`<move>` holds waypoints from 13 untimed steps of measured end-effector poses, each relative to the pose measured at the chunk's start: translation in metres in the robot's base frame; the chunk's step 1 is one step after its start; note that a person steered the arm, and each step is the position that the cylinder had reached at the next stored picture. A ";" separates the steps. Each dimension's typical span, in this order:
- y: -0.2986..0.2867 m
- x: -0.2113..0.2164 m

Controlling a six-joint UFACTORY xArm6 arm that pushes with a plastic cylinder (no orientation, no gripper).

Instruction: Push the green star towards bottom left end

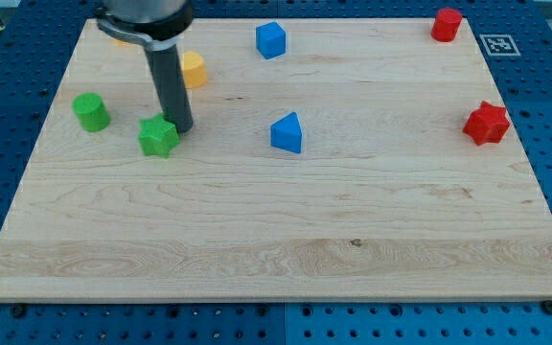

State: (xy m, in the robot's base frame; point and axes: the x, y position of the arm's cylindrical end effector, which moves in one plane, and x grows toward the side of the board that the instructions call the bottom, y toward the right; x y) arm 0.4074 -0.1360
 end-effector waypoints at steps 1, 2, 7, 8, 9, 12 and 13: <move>-0.021 -0.001; -0.036 0.002; -0.008 0.117; -0.002 0.129; -0.008 0.132; -0.044 0.156; -0.044 0.156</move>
State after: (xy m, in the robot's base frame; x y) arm 0.5632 -0.1800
